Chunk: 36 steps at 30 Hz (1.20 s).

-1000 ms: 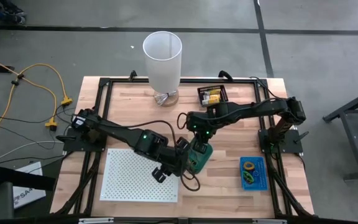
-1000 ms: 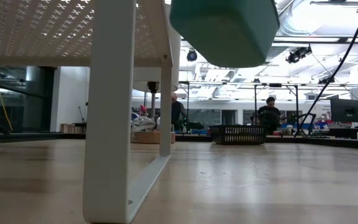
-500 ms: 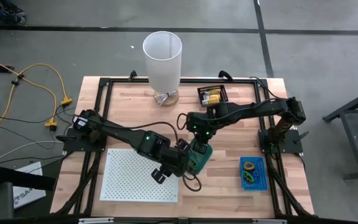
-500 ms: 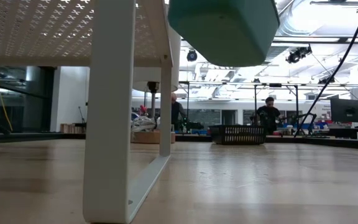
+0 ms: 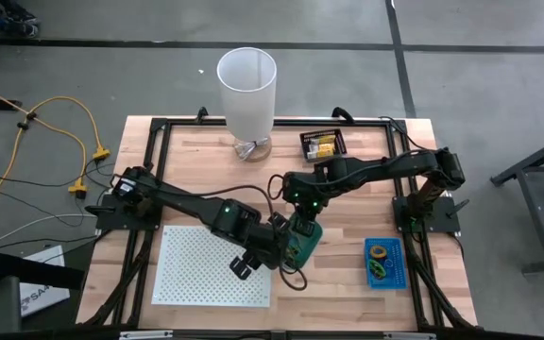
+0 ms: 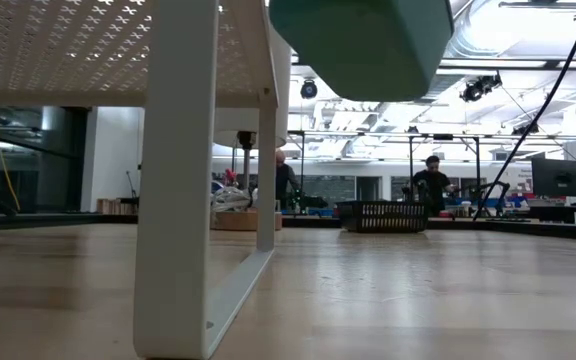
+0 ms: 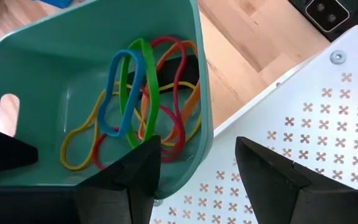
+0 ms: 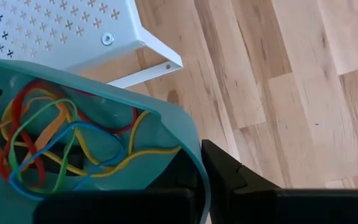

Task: Pick & Place Office Desk Supplies
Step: Put the green bin on the shelf

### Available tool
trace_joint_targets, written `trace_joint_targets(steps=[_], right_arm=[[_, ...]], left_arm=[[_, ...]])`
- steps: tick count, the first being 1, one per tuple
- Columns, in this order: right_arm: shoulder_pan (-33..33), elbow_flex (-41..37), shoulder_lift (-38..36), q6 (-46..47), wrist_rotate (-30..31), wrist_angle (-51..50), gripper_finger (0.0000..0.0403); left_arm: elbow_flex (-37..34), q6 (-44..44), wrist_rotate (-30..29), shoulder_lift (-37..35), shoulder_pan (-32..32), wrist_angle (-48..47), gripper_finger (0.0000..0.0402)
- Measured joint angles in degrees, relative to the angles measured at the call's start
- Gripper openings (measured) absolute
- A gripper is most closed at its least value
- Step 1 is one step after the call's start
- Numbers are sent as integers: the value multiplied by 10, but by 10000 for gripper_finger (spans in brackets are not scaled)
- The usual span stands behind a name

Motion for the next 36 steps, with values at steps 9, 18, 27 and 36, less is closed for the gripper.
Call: trace_joint_targets(steps=[9, 18, 27, 36], right_arm=[[0, 0, 0, 0, -1, 22, 3], [0, 0, 0, -1, 1, 23, 3], [0, 0, 0, -2, 1, 29, 3], [0, 0, 0, -3, 2, 36, 3]], left_arm=[[0, 2, 25, 0, 0, 14, 197], [0, -3, 37, 0, 0, 15, 195], [0, -7, 36, 0, 0, 19, 144], [0, -17, 35, 0, -2, 20, 112]])
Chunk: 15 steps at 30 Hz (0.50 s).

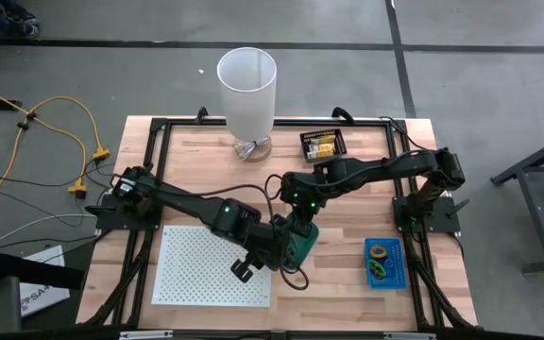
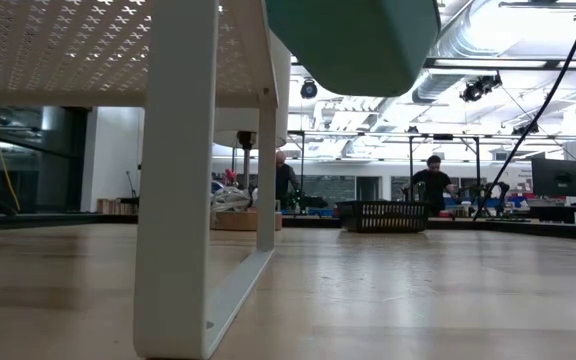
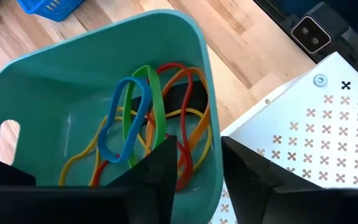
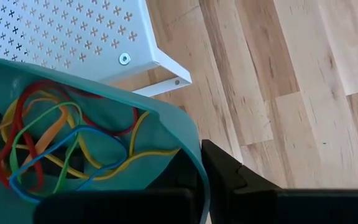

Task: Pick & Place Office Desk Supplies
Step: Put the green bin on the shelf

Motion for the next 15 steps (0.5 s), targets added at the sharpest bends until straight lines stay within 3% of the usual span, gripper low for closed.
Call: trace_joint_targets(steps=[15], right_arm=[[-1, 0, 0, 3, 2, 0, 3]], left_arm=[[0, 0, 2, 0, -5, -1, 38]])
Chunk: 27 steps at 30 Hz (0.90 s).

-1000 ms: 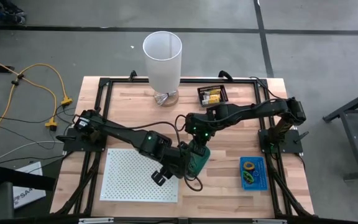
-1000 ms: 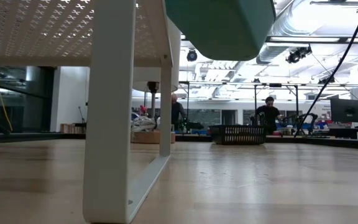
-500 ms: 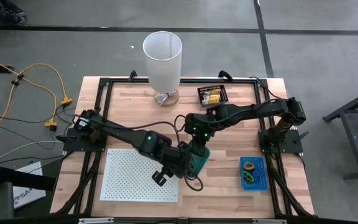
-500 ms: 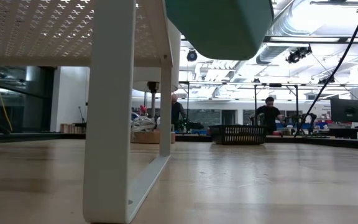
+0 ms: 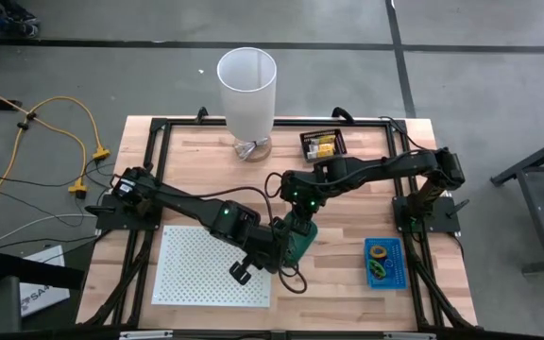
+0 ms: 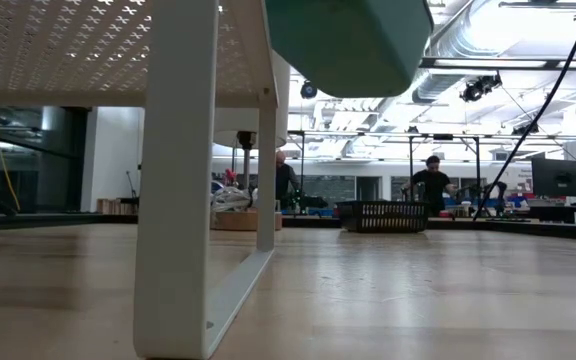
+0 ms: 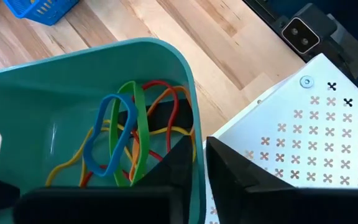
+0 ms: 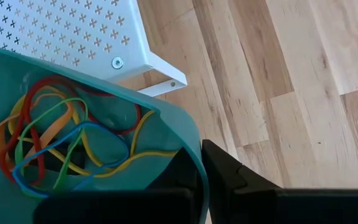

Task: Pick & Place Office Desk Supplies
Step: Put the green bin on the shelf

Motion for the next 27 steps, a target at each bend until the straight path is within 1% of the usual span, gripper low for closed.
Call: trace_joint_targets(steps=[4, 6, 23, 27], right_arm=[[0, 0, 0, -1, 0, 0, 3], [0, 0, 0, -2, -1, 0, 3], [0, 0, 0, -2, -5, 0, 4], [0, 0, 0, 1, -3, 3, 13]], left_arm=[[0, 1, -2, 0, 0, 0, 10], [0, 1, -2, 0, 0, 0, 4], [0, 1, -2, 0, 0, 0, 1], [0, 1, -5, 0, -2, -2, 1]])
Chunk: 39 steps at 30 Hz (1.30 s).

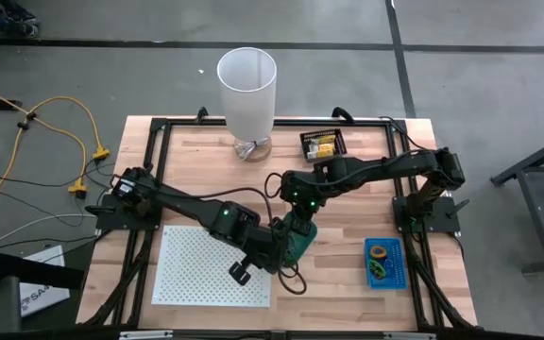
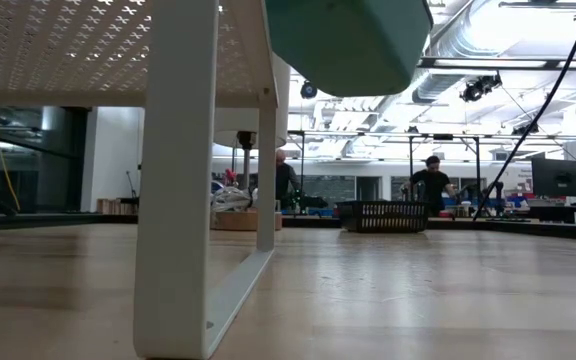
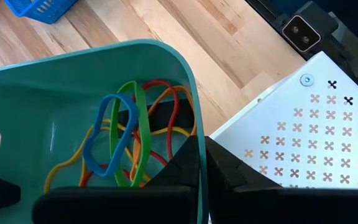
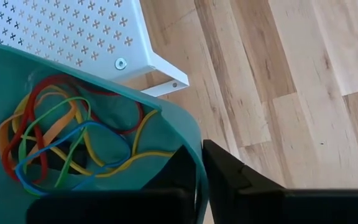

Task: Pick & Place Office Desk Supplies
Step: Put the green bin on the shelf

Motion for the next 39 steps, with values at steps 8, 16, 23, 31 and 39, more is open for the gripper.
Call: trace_joint_targets(steps=[8, 16, 23, 31, 39], right_arm=[[0, 0, 0, 8, -2, 8, 53], [0, 0, 0, 12, -8, 15, 100], [0, 0, 0, 14, -32, 17, 146], [0, 0, 0, 14, -32, 23, 179], [0, 0, 0, 16, -33, 23, 180]], left_arm=[[0, 0, -1, 0, -7, -5, 1], [0, -2, -1, 0, -10, -8, 1], [0, -2, -1, 0, -10, -8, 1], [0, -4, -3, 0, -16, -8, 1], [0, -8, -3, 0, -21, -12, 0]])
